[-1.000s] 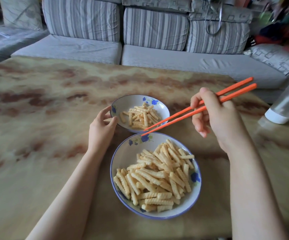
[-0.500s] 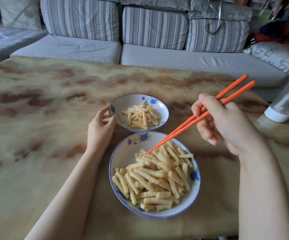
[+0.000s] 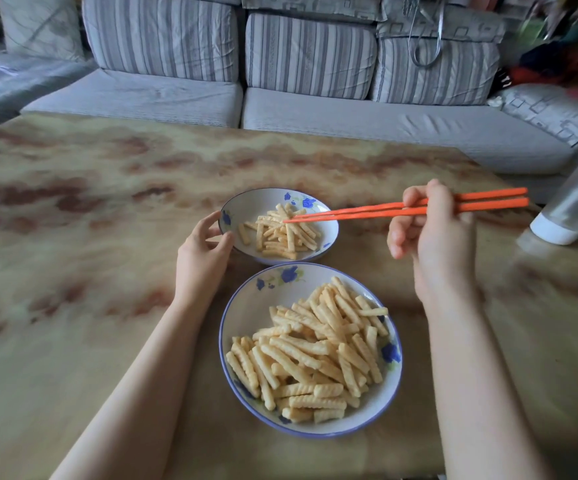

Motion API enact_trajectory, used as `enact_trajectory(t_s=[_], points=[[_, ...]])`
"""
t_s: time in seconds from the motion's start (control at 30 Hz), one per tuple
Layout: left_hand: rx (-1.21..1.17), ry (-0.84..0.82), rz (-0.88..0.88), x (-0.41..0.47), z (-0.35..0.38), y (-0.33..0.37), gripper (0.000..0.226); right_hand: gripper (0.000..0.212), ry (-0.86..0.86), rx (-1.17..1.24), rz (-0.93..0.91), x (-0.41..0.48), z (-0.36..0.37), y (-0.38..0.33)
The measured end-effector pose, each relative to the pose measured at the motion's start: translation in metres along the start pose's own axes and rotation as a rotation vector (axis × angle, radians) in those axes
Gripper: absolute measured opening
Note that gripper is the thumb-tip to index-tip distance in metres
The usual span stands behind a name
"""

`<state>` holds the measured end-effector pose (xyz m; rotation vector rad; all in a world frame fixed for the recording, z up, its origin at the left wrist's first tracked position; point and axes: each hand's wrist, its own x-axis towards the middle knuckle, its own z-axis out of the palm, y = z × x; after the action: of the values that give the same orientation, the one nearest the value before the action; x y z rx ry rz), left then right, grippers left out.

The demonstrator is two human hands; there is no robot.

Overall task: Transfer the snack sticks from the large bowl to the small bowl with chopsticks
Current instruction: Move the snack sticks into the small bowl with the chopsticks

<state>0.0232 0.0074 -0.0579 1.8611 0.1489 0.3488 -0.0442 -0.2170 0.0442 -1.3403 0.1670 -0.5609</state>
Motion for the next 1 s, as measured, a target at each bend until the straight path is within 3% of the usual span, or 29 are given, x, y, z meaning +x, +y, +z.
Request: enact_trajectory(t_s=[0.4, 0.67, 1.0], points=[[-0.014, -0.003, -0.011, 0.000, 0.000, 0.001, 0.040, 0.040, -0.074, -0.132, -0.069, 0.005, 0.008, 0.018], [-0.016, -0.013, -0.005, -0.001, 0.000, 0.000, 0.041, 0.041, -0.376, -0.289, 0.017, -0.005, -0.016, -0.020], [-0.013, -0.009, -0.004, 0.001, 0.000, -0.001, 0.041, 0.042, -0.537, -0.391, 0.081, -0.018, -0.013, -0.029]])
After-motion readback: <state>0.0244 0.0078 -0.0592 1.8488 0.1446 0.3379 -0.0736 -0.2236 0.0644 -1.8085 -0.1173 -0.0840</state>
